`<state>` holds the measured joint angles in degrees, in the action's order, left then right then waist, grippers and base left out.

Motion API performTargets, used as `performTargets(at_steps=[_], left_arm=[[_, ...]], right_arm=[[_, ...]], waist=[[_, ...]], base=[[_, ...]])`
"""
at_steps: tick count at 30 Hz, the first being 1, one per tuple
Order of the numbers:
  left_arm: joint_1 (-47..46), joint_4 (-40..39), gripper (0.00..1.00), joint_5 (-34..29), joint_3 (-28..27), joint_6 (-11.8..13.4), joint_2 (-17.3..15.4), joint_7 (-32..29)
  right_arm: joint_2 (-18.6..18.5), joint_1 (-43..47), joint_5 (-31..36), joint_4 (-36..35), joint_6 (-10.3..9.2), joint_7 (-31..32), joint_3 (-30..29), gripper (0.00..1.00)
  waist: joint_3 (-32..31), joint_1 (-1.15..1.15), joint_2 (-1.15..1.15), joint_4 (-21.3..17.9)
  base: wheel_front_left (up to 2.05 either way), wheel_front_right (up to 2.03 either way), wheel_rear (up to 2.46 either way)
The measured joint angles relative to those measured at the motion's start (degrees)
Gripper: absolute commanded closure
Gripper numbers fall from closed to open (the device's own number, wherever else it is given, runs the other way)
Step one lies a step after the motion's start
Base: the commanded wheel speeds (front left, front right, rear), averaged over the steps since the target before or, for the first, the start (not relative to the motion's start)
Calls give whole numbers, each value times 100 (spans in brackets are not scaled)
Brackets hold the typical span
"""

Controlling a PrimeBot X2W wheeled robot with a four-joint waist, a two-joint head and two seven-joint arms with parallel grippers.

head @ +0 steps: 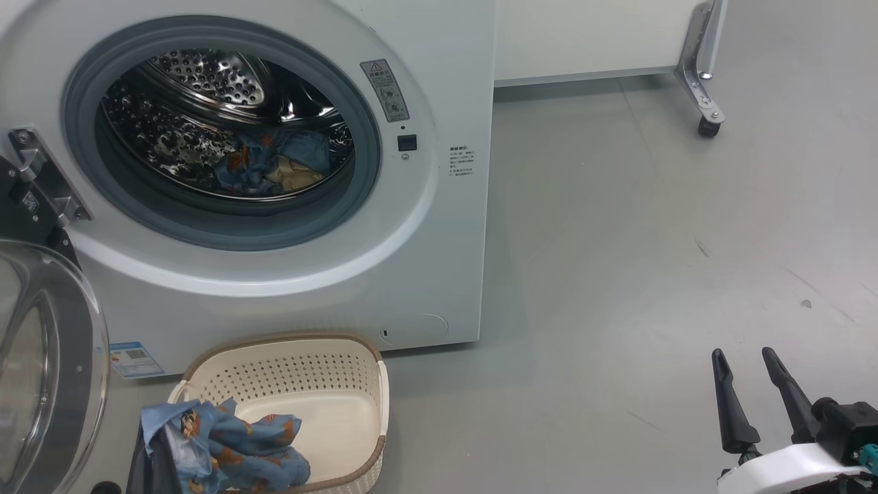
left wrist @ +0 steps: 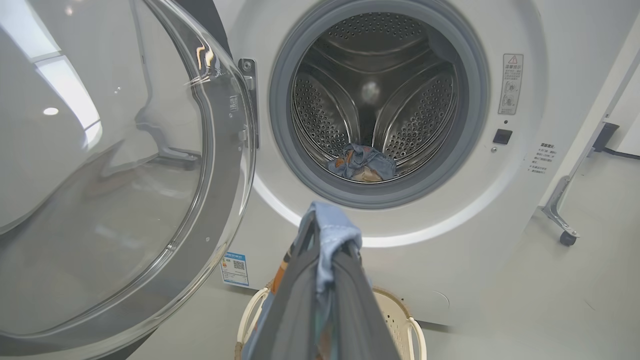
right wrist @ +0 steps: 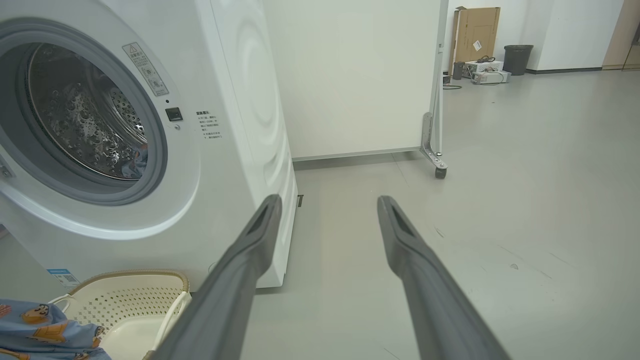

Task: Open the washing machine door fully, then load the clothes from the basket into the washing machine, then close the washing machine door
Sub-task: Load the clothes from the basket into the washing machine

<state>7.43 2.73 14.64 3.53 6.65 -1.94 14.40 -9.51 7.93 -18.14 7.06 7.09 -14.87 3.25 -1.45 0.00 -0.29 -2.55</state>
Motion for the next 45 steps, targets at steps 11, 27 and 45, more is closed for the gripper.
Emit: performTargets(at_steps=[11,27,45], left_arm=[[-4,-203,100,-2,55,7,-2,0],[-855,-202,100,238,-209,8,-1,-13],[-2693,636,100,-118,-795,10,-197,-279]], right_arm=[[54,1,0,0,0,0,55,0],[247,-313,-20,-120,0,0,174,0],[279,-1052,-64,-179,0,0,403,0]], waist=[[133,0,0,-7],[678,0,0,-306],[1603,1,0,-848]], base=[[0,0,0],[0,0,0],[0,0,0]])
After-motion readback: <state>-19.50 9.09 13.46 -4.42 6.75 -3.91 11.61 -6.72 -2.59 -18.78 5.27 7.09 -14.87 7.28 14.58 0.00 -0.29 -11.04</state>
